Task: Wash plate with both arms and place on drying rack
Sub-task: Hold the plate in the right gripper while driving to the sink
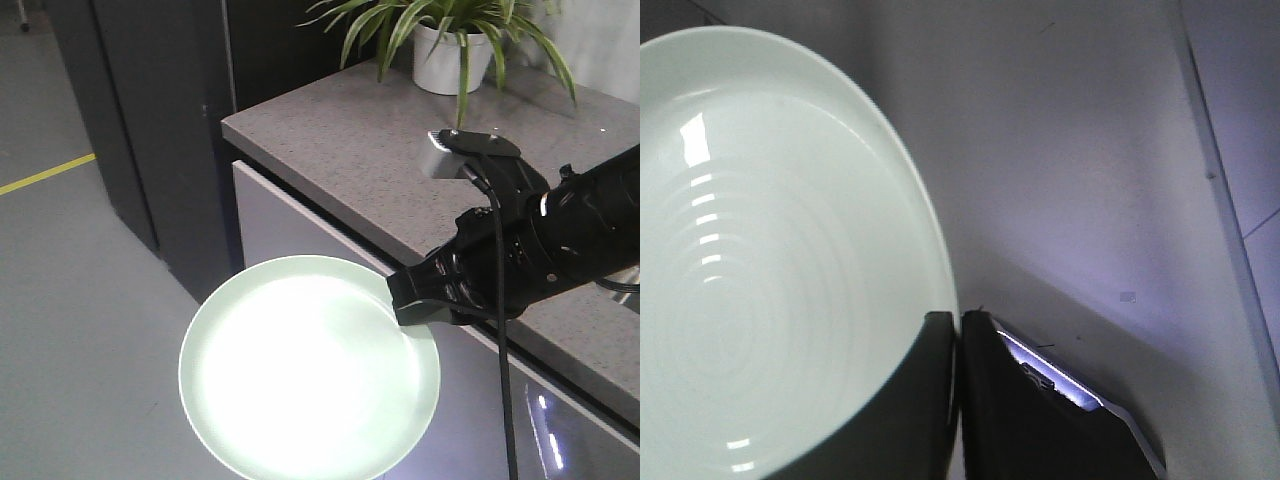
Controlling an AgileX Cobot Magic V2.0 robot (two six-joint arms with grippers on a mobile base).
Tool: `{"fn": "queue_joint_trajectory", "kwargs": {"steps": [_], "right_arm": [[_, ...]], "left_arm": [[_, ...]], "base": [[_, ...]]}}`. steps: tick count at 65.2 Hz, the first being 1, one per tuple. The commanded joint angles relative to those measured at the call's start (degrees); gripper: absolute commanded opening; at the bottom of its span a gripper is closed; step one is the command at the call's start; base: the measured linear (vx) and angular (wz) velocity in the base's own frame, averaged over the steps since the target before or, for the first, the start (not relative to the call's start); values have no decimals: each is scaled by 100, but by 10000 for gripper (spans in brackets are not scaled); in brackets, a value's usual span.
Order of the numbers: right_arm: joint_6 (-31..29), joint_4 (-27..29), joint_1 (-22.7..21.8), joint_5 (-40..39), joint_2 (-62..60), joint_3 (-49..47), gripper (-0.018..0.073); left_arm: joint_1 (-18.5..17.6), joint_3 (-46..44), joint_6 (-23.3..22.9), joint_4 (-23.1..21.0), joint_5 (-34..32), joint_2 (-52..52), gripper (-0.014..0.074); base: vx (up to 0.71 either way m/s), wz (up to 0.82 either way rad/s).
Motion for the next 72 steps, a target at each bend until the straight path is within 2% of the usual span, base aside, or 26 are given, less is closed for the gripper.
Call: {"fn": "queue_joint_trajectory", "kwargs": {"steps": [1,72], "right_arm": [[-41,189,-4,-177,-176,-139,-8],[-41,189,-4,-177,-176,-139,-8]], "left_arm": [[-41,-124,2,-57,-421,-79,-6],[-41,-124,2,-57,-421,-79,-6]], "base": [[12,-46],[6,-40]]}}
